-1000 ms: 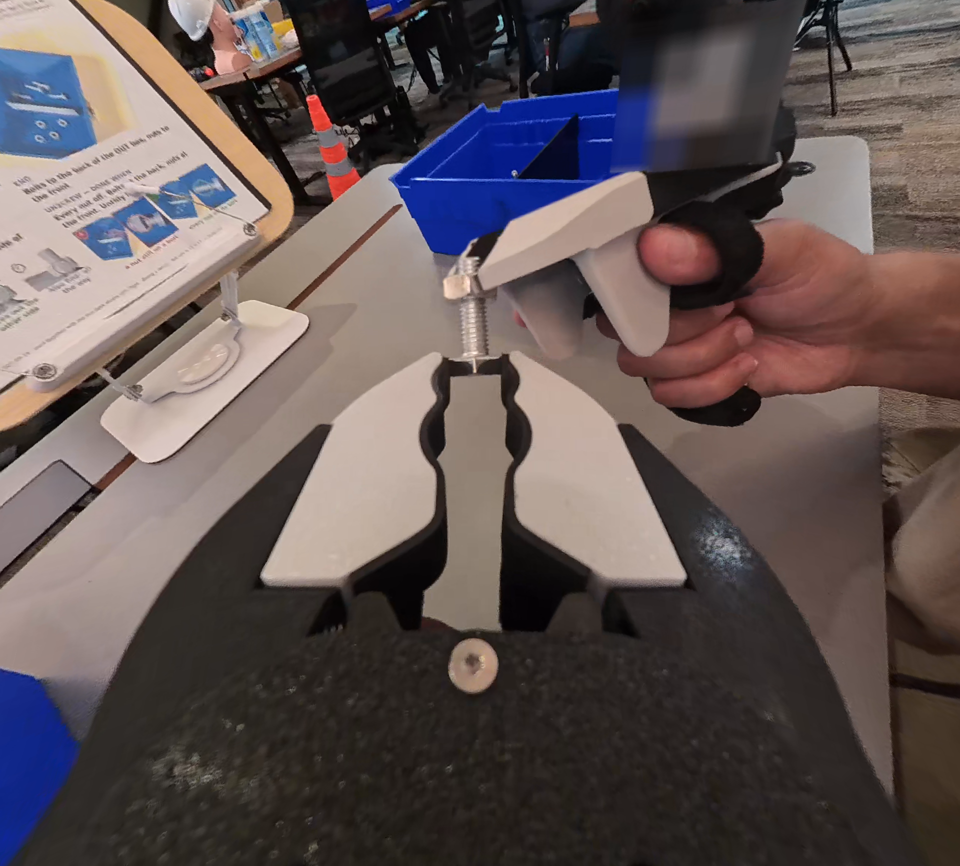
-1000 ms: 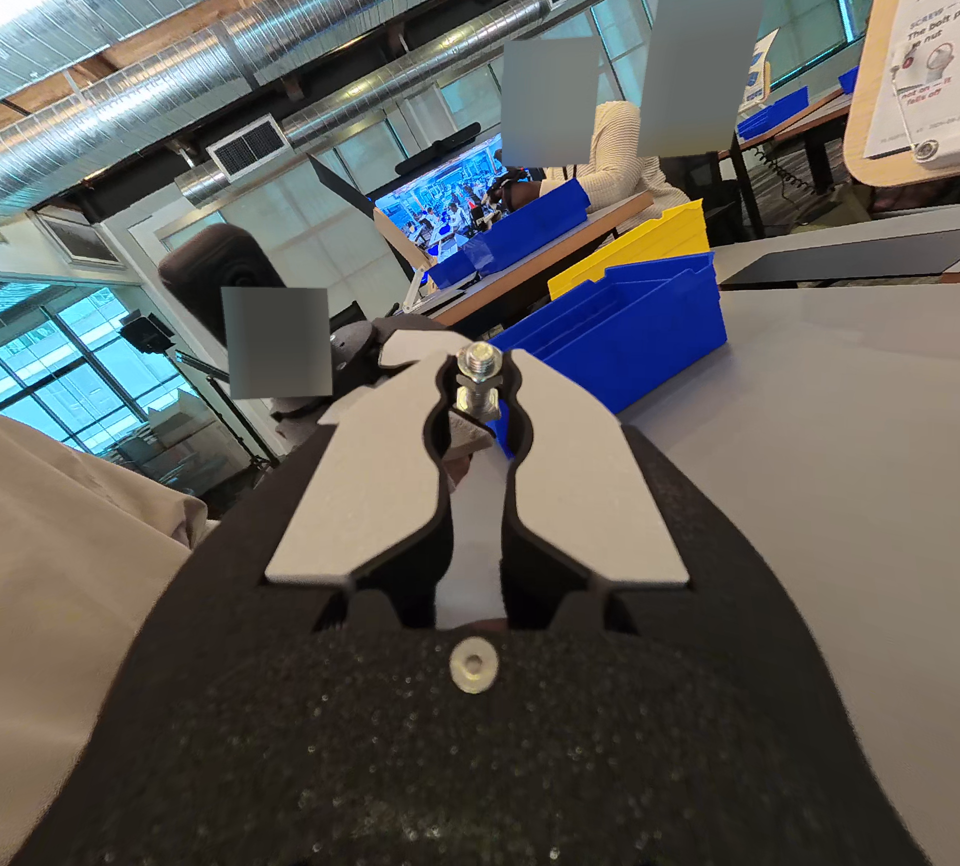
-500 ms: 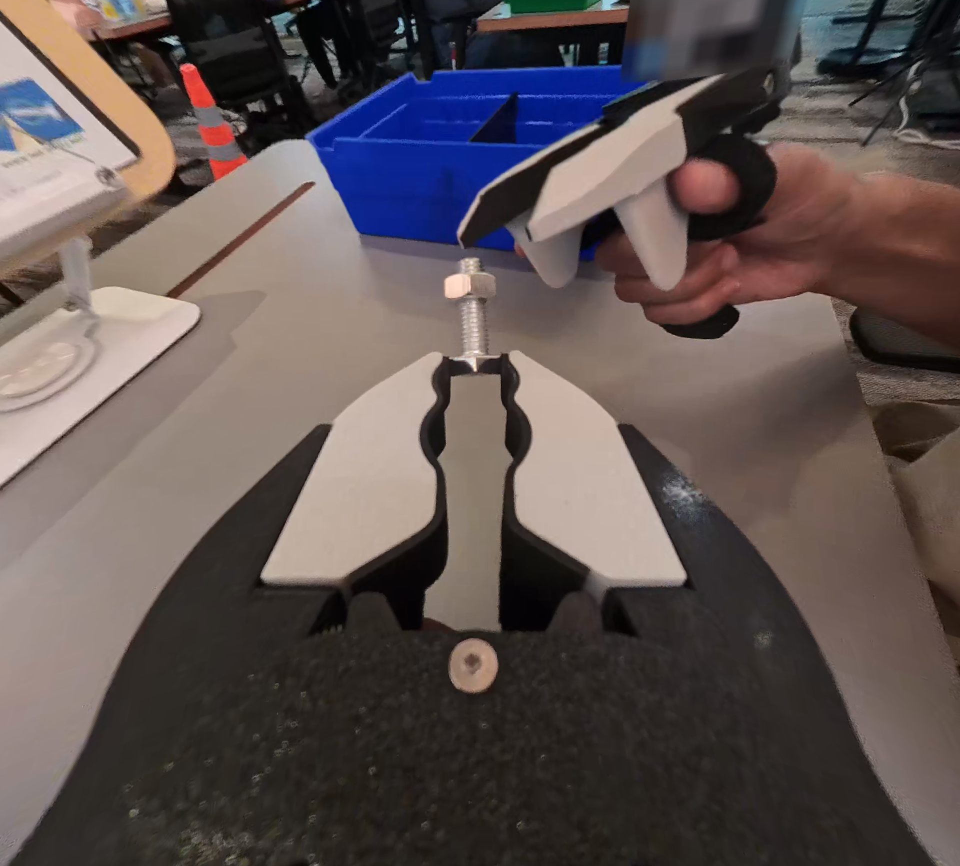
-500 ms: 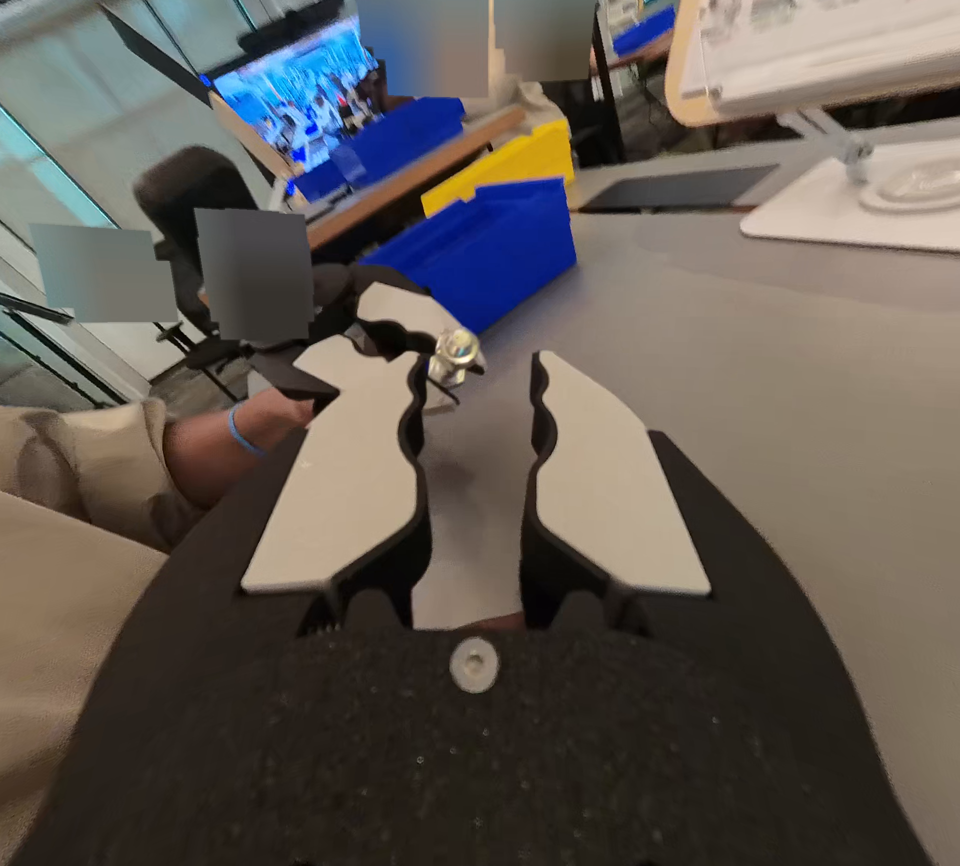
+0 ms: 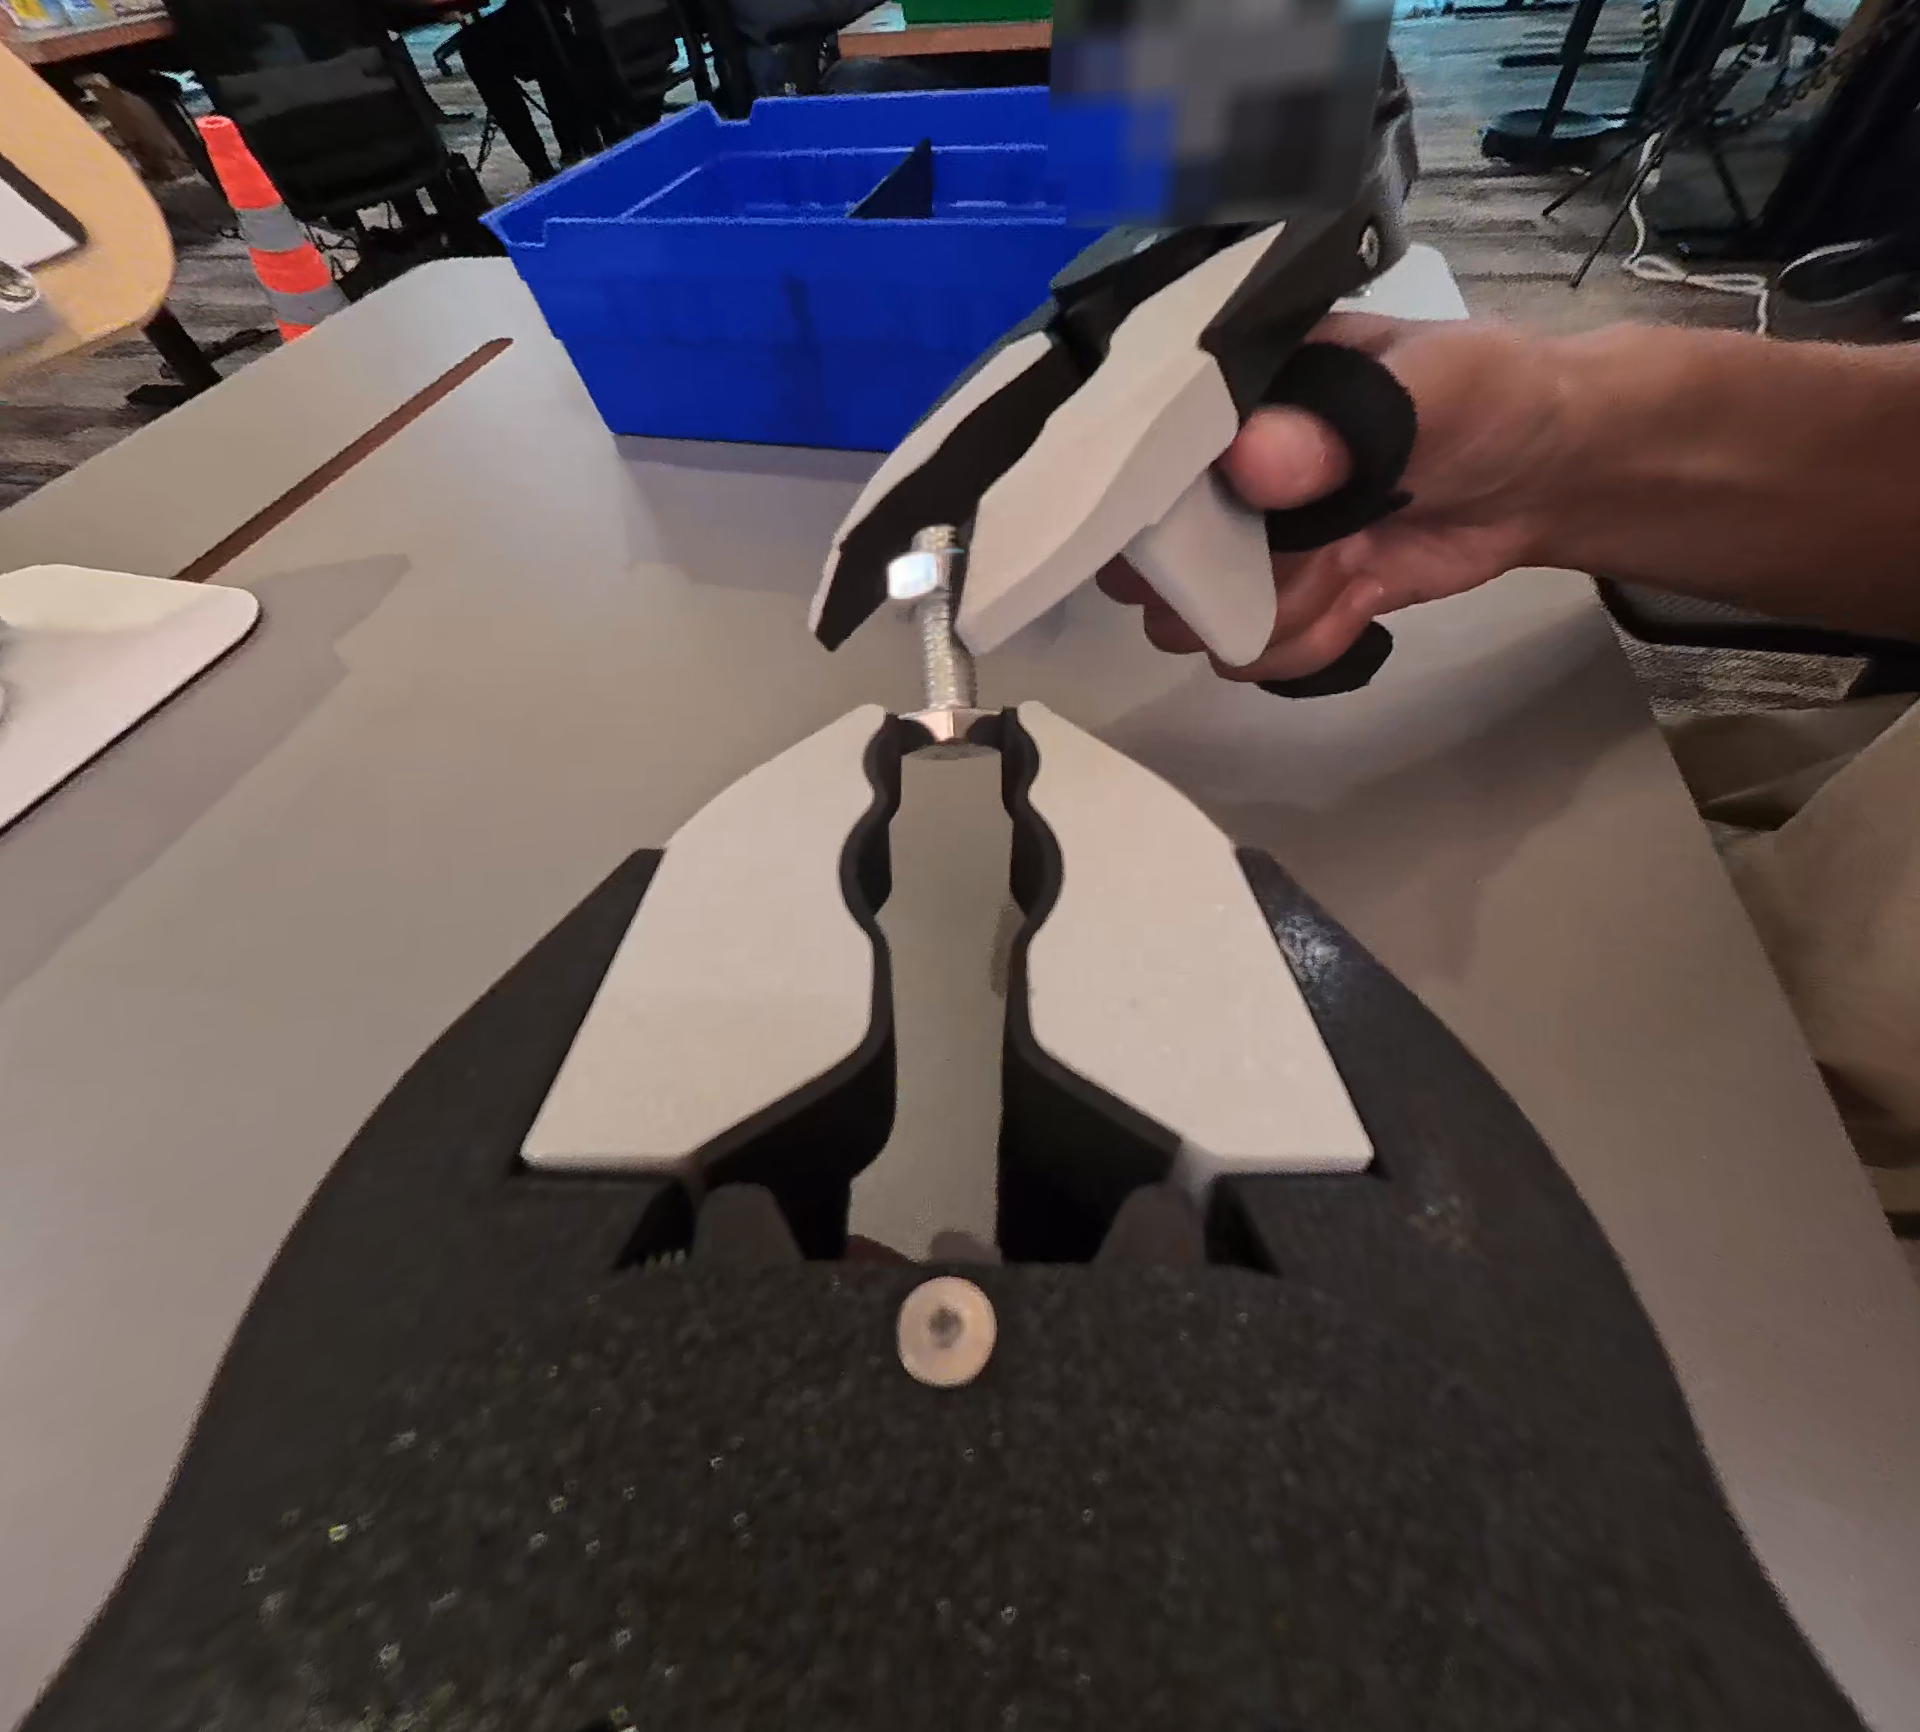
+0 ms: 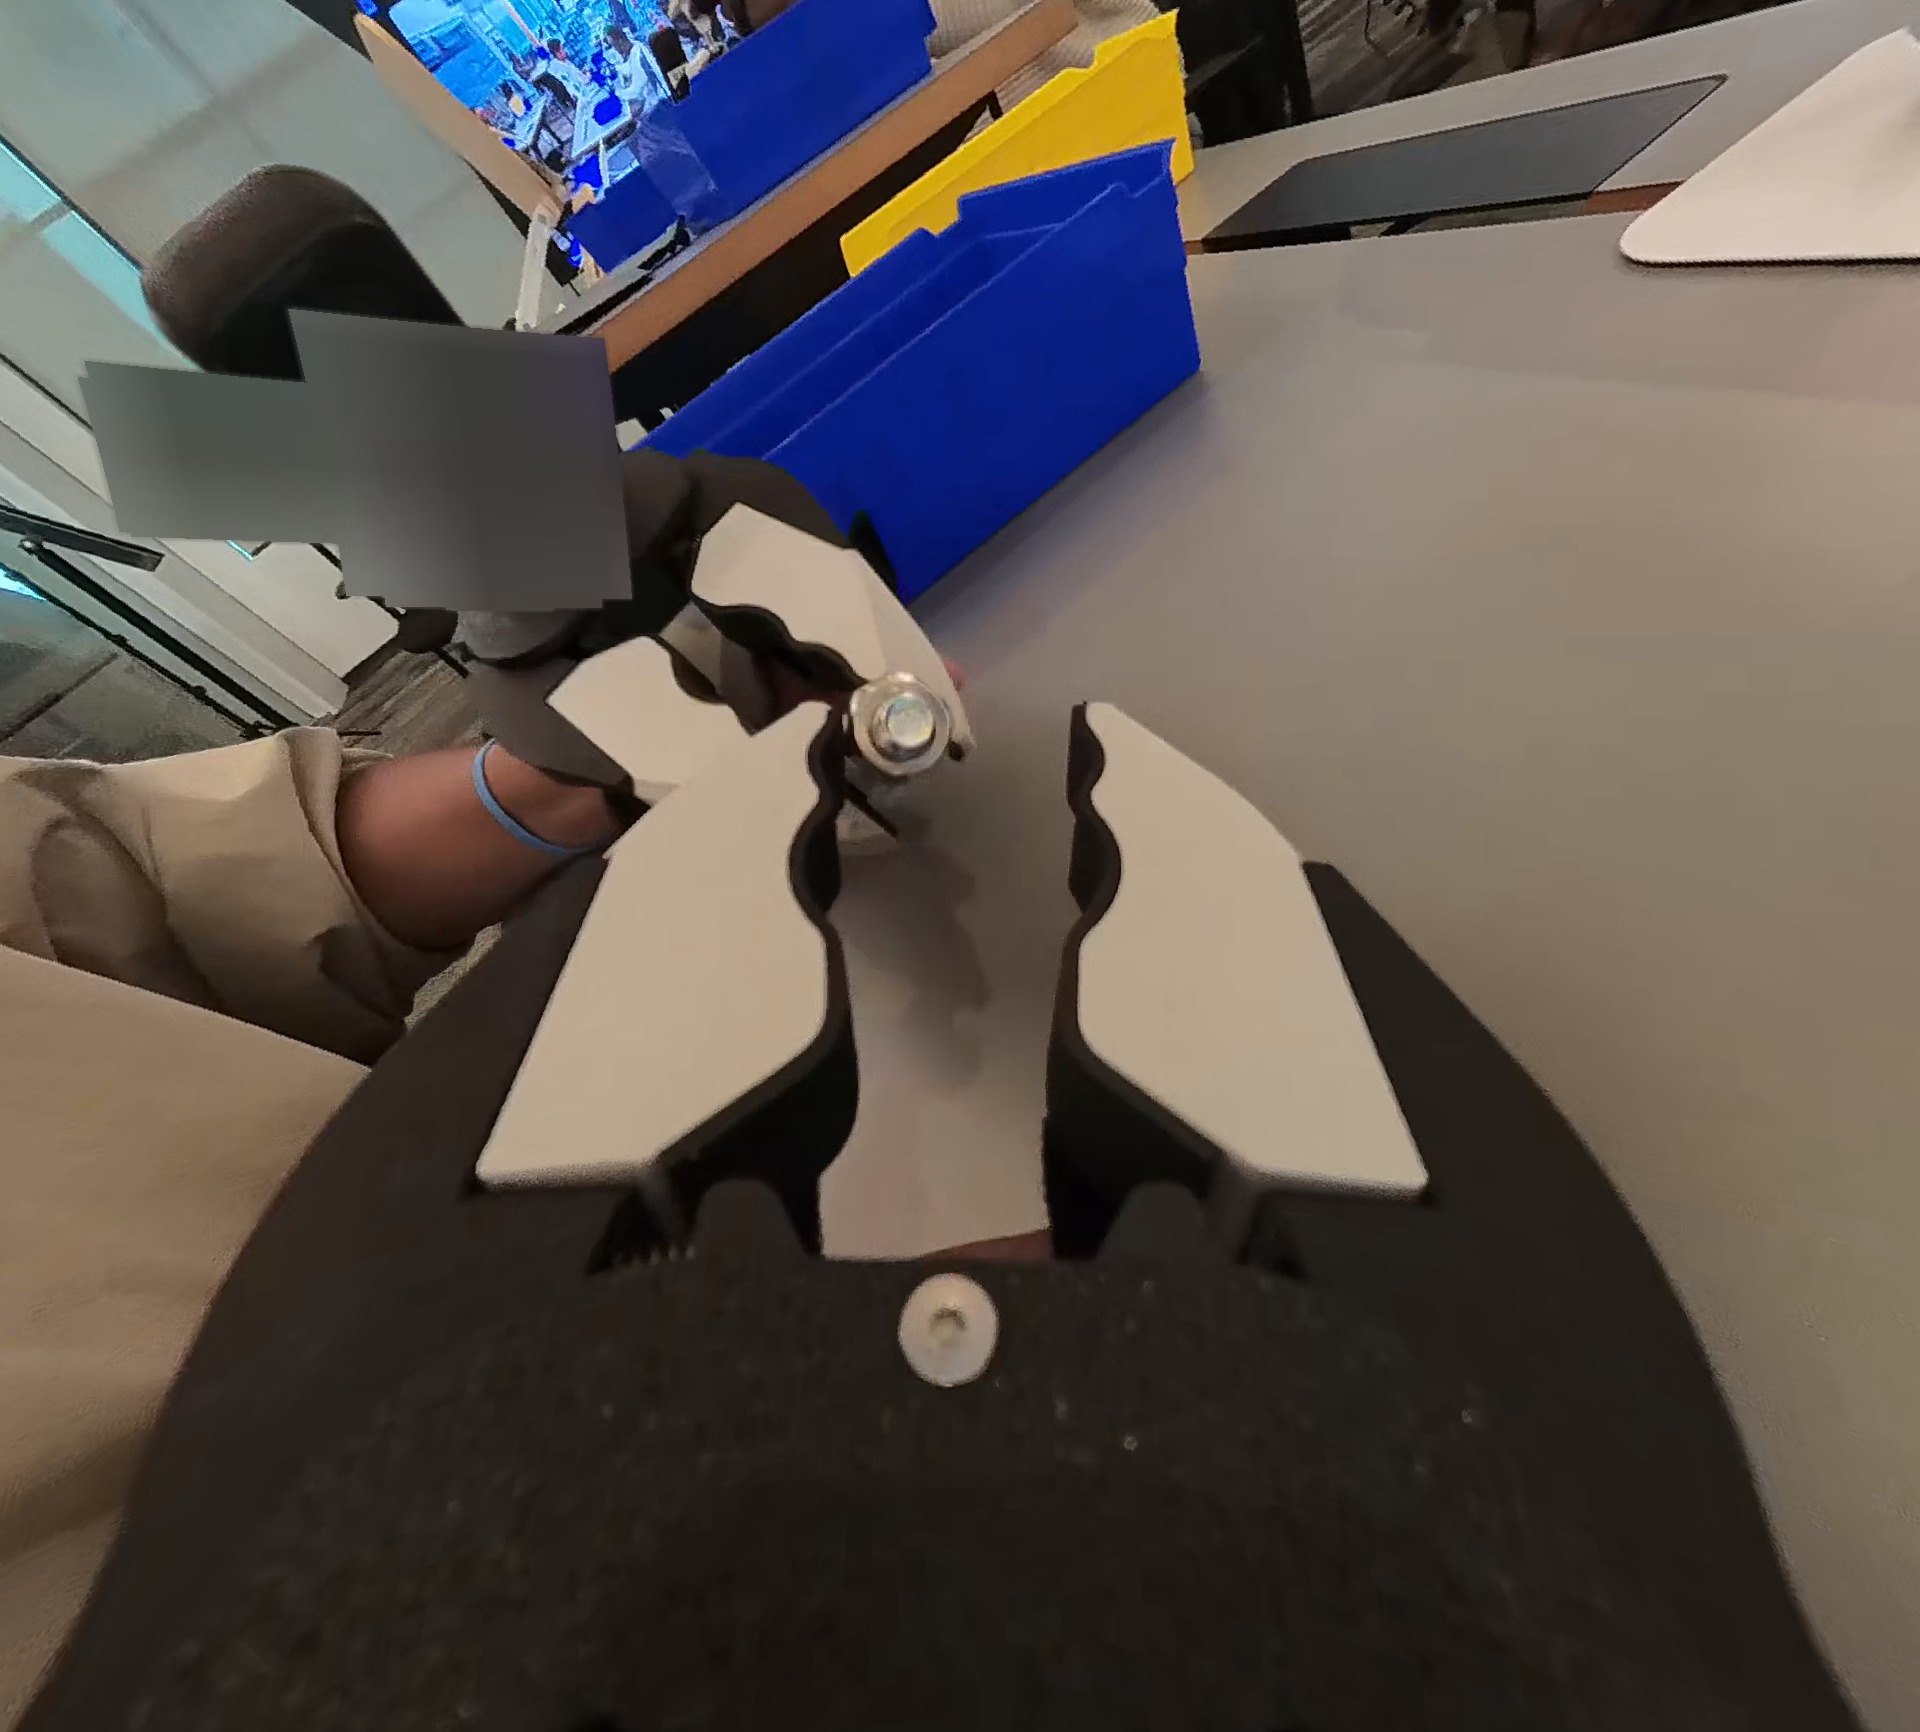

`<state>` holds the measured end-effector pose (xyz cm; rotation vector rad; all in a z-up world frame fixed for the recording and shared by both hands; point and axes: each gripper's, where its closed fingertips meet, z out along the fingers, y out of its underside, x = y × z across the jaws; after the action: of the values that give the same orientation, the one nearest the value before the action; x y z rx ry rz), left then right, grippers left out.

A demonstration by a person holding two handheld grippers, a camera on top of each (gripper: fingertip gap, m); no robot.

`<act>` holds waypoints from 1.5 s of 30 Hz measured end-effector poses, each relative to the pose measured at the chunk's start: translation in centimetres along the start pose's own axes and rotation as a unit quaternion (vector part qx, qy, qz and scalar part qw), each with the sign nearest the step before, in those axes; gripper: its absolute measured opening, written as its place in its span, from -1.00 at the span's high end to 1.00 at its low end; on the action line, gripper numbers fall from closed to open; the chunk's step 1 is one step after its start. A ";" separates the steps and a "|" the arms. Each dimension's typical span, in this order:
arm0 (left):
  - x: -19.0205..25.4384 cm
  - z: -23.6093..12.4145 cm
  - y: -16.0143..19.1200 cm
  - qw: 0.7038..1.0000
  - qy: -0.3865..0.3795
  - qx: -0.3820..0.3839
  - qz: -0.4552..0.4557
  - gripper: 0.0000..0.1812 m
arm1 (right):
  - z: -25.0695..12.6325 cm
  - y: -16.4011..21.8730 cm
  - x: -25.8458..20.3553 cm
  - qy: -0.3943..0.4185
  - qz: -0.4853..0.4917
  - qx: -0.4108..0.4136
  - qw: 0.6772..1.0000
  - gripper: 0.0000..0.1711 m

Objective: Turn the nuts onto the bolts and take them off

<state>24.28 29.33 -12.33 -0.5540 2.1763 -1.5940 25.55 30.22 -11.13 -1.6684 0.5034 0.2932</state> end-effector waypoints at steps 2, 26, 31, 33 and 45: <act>-0.1 -0.4 -0.5 1.000 0.003 0.012 -0.012 0.81 | -0.1 0.0 0.0 0.001 -0.005 0.000 1.000 0.50; 0.3 -0.2 0.6 1.000 0.006 -0.016 0.026 0.81 | -1.3 -1.2 -2.8 -0.113 -0.115 -0.002 0.987 0.49; 0.7 -0.8 -0.4 0.999 0.012 0.004 0.031 0.81 | -0.5 1.3 -2.2 -0.117 -0.092 -0.071 0.986 0.41; 0.7 -0.8 -0.5 0.999 0.012 0.002 0.029 0.81 | -0.1 1.9 -2.7 -0.129 -0.096 -0.083 0.984 0.41; 0.9 -0.5 0.0 0.999 0.012 -0.011 0.038 0.81 | -1.2 0.8 -2.2 -0.100 -0.122 -0.068 0.985 0.42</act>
<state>23.21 29.29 -12.29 -0.4545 2.2077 -1.5459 23.16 29.35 -10.57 -1.7907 0.1282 0.3149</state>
